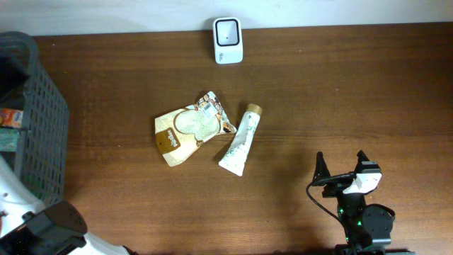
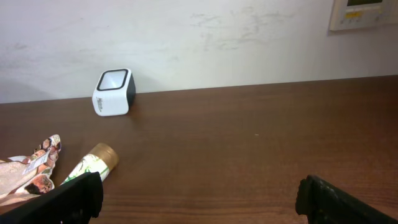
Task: Scan the item barcode
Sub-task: 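Reach the left gripper into the basket and grasp the green-lidded jar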
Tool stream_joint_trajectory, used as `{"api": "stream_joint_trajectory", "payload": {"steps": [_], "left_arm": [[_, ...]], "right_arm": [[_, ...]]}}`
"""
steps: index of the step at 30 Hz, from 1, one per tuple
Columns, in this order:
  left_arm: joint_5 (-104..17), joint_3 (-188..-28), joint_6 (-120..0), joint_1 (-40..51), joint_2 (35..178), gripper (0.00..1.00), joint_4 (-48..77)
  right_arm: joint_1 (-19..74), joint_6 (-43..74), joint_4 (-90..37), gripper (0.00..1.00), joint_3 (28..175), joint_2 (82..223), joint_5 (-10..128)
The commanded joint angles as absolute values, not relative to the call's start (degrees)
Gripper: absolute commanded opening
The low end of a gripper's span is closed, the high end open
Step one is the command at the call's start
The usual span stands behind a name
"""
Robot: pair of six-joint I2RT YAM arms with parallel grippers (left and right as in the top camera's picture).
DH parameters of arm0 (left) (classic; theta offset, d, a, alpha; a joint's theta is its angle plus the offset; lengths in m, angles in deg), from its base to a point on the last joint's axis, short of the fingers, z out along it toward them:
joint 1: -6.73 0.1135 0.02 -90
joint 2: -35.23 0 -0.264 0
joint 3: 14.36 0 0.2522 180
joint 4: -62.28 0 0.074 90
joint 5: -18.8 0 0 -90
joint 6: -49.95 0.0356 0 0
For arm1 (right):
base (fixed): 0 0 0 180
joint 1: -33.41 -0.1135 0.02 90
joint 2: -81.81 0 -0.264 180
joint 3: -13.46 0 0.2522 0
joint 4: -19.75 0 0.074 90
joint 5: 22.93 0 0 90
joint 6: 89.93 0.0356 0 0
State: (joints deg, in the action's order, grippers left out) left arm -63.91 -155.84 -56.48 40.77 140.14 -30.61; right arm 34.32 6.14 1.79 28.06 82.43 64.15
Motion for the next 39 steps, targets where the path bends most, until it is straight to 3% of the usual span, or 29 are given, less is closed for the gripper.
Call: {"api": "stream_joint_trajectory", "payload": {"steps": [1,11,21,34,39], "left_arm": [[-72.6,-154.2,-63.3,45.4,139.4,0.96,-33.3],[-77.7,-137.1,-63.3,54.8,139.4,0.99,-34.0],[-79.7,-116.2,-62.7,56.3,139.4,0.99,-22.1],[-80.0,-112.2,-62.7,56.5,139.4,1.00,-18.6],[-79.6,-111.3,-62.7,56.5,139.4,0.92,-17.2]], "right_arm": [[33.8,6.5,1.9,0.98,27.5,82.0,63.9],[33.8,6.5,1.9,0.99,27.5,82.0,63.9],[33.8,6.5,1.9,0.98,27.5,82.0,63.9],[33.8,6.5,1.9,0.98,27.5,82.0,63.9],[33.8,6.5,1.9,0.98,27.5,82.0,63.9]]}}
